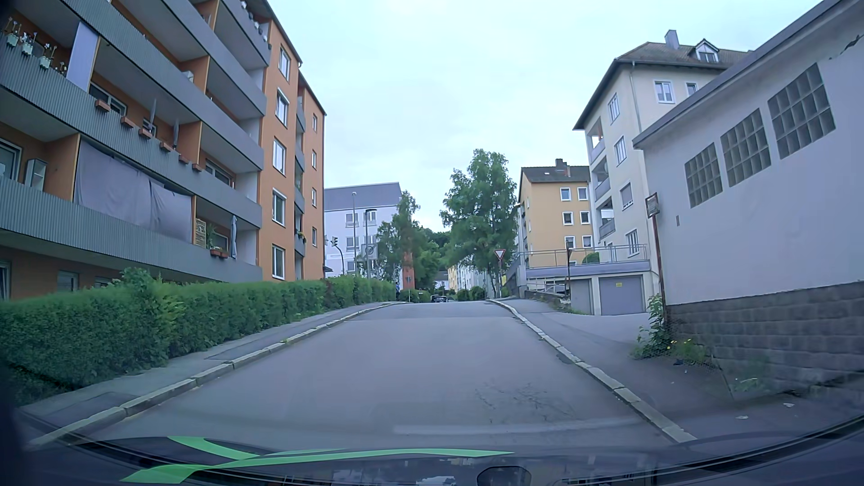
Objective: Follow the waypoints while adhering to traffic rules and regulations
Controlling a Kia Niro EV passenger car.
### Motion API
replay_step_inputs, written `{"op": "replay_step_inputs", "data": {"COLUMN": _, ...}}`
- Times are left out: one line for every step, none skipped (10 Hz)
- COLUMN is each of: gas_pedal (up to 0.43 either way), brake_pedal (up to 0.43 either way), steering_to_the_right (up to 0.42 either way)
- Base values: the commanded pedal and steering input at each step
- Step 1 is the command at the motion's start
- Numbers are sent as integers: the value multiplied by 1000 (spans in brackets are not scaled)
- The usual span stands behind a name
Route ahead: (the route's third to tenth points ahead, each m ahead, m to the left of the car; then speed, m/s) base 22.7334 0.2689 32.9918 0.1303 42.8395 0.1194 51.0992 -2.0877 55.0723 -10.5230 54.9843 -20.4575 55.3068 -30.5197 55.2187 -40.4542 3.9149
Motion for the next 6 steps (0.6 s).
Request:
{"op": "replay_step_inputs", "data": {"gas_pedal": 138, "brake_pedal": 0, "steering_to_the_right": -13}}
{"op": "replay_step_inputs", "data": {"gas_pedal": 138, "brake_pedal": 0, "steering_to_the_right": -14}}
{"op": "replay_step_inputs", "data": {"gas_pedal": 138, "brake_pedal": 0, "steering_to_the_right": -13}}
{"op": "replay_step_inputs", "data": {"gas_pedal": 138, "brake_pedal": 0, "steering_to_the_right": -14}}
{"op": "replay_step_inputs", "data": {"gas_pedal": 138, "brake_pedal": 0, "steering_to_the_right": -14}}
{"op": "replay_step_inputs", "data": {"gas_pedal": 138, "brake_pedal": 0, "steering_to_the_right": -13}}
